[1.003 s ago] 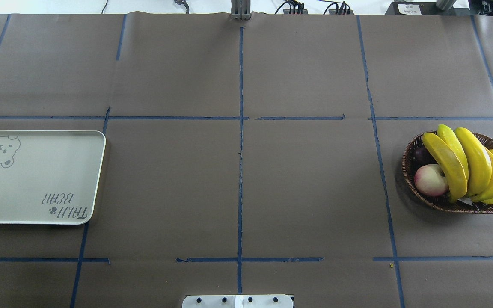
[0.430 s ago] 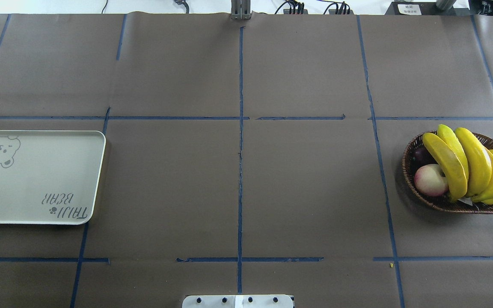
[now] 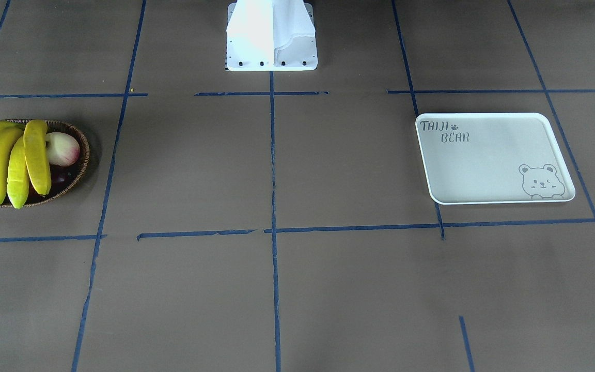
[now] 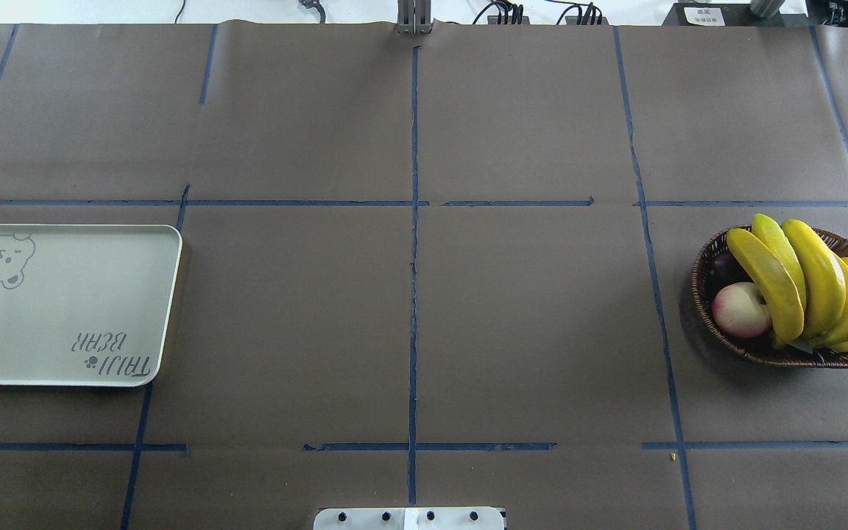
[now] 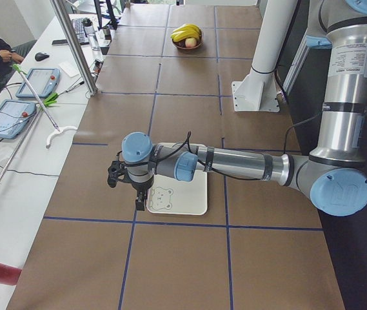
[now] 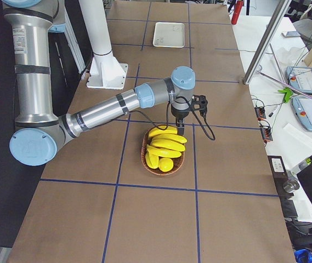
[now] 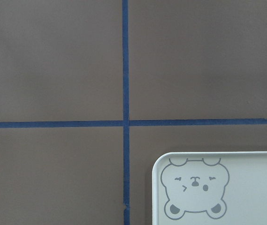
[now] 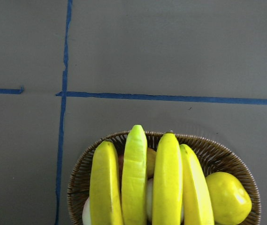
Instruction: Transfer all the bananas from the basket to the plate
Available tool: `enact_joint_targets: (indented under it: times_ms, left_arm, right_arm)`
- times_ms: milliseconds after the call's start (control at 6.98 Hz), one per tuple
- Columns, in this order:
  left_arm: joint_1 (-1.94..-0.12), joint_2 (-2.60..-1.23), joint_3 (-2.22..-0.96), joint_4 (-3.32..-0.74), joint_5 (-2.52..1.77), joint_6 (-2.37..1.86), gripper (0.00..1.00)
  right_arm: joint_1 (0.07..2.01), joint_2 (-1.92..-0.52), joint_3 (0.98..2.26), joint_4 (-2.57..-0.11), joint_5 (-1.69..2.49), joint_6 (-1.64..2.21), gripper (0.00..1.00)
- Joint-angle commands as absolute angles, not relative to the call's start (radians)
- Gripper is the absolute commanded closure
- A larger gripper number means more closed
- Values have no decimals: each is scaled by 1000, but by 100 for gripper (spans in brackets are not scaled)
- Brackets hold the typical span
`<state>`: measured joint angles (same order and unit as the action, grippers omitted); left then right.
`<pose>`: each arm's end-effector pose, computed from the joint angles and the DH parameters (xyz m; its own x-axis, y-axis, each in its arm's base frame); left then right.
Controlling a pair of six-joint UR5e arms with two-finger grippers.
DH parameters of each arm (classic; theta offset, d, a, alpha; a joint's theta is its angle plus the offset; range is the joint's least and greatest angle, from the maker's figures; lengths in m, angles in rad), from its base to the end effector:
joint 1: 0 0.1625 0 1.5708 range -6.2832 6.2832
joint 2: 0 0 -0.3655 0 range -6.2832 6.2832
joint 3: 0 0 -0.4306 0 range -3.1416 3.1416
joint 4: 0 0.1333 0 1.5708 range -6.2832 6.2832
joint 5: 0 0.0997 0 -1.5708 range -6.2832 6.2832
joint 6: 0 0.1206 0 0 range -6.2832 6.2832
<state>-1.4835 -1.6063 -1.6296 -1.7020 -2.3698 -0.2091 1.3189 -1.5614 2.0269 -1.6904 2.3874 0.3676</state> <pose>0.0019 -0.5596 0.5469 0.6836 0.0141 -0.7297 0.0582 0.9956 0.0737 -0.0831 -0.5052 0.3786 0.6456 -0.0552 0.7617 0.0027 0.9975 0.0700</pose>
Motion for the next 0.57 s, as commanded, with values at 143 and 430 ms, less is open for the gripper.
enact_joint_targets:
  times_ms: [143, 430]
  left_arm:
    - [-1406, -1606, -1625, -1806, -2405, -358, 0]
    - [-1335, -1605, -1617, -1911, -2405, -510, 0]
  right_arm:
    - [1082, -1601, 2088, -1588, 2228, 535, 1]
    - [997, -1629, 2065, -1534, 2174, 542, 2]
